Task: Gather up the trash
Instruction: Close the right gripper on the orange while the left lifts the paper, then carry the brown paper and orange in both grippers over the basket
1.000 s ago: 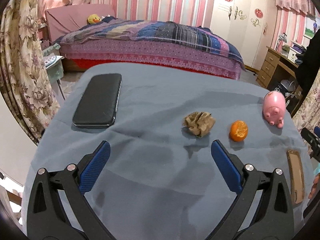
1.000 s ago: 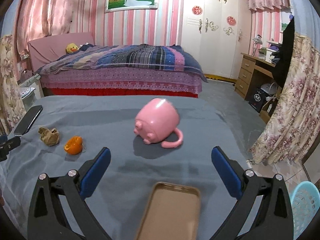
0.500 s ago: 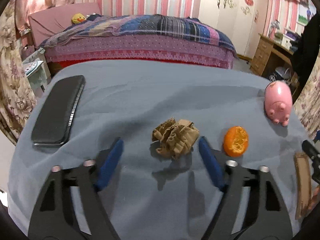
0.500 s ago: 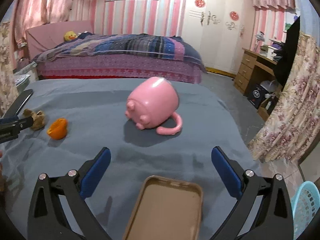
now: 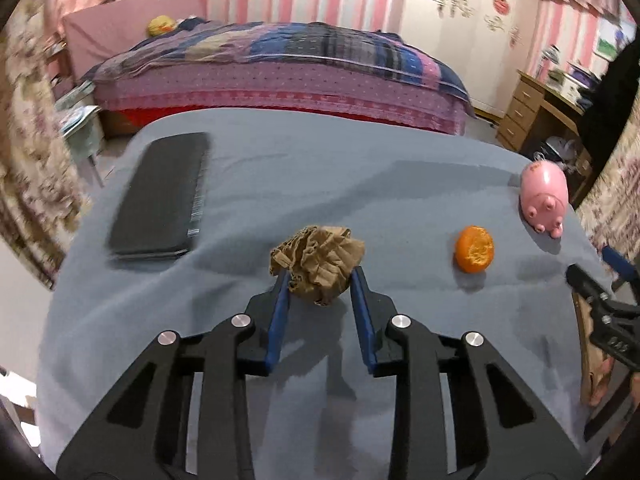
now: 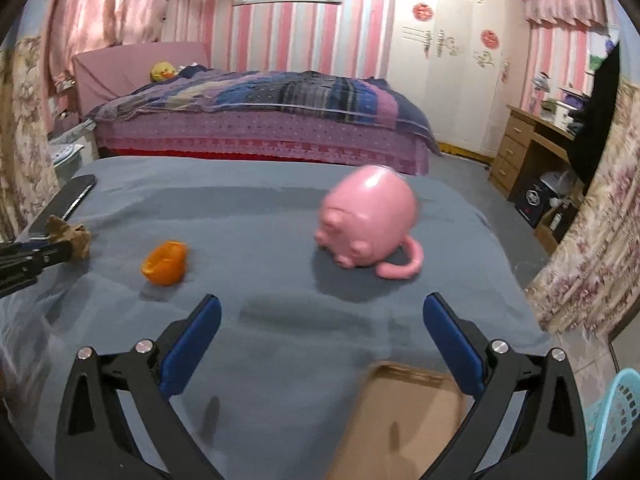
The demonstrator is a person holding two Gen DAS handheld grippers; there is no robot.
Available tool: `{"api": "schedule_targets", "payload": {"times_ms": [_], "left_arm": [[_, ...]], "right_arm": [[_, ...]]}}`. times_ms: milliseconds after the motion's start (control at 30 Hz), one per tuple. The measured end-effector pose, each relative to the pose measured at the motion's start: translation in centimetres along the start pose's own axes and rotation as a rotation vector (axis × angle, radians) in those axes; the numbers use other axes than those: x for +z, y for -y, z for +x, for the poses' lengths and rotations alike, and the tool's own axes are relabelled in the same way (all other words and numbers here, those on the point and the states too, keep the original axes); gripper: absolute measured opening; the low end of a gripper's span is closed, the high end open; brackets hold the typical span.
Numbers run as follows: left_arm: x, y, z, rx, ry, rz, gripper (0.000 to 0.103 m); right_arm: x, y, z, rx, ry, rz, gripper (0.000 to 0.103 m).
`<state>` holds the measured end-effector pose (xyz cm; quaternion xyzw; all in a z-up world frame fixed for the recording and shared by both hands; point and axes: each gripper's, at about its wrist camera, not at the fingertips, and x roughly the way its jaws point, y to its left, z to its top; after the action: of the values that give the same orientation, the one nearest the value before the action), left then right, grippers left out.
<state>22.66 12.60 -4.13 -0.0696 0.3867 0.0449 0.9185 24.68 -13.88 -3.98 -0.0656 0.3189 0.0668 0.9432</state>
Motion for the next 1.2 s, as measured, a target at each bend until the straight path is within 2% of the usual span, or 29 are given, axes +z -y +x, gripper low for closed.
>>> {"api": "schedule_targets", "payload": {"times_ms": [67,267,433,500,567,600,667,767,933,1200], "left_arm": [[0.3,-1.1,-0.8,0.033,0.024,0.003,0.029],[0.4,-2.9,-0.5,0.089,0.021,0.034,0.029],[0.8,-5.0,-0.6,0.094,0.017,-0.002,0.029],[0.8,-5.8,-0.6,0.097,0.014,-0.025,0.029],[0.8,-6.3,-0.6,0.101,0.014,-0.034,0.029],[0.8,-6.4,-0.5,0.106,0.014,-0.031,0.029],[0.8,-6.5,-0.4,0.109,0.012,-0.029,0.029],[0.8,-6.6,-0.5,0.102,0.012,-0.034,0.029],[0.9,-6.2,-0.9,0.087,0.025,-0.038,0.029],[1.3,-4.1,-1.8,0.057,0.047,-0.008,0.029]], "right_arm": [[0.4,-1.7,0.4,0.022,-0.034,-0.015,0.099],[1.0,-5.7,1.4,0.076,-0.024,-0.053,0.099],[1.7,-8.6,3.5,0.083,-0.056,-0.106,0.097],[1.8,-9.2,4.2,0.099,-0.08,-0.108,0.09],[2.0,-9.3,4.9,0.117,-0.109,-0.109,0.067],[1.9,-9.4,5.3,0.135,-0.131,-0.114,0.062],[1.9,-9.5,5.7,0.156,-0.147,-0.12,0.042],[1.8,-9.3,5.4,0.168,-0.122,-0.106,0.036],[1.6,-8.4,3.9,0.145,-0.061,-0.096,0.034],[1.7,-2.1,-0.7,0.064,0.0,-0.05,0.034]]}}
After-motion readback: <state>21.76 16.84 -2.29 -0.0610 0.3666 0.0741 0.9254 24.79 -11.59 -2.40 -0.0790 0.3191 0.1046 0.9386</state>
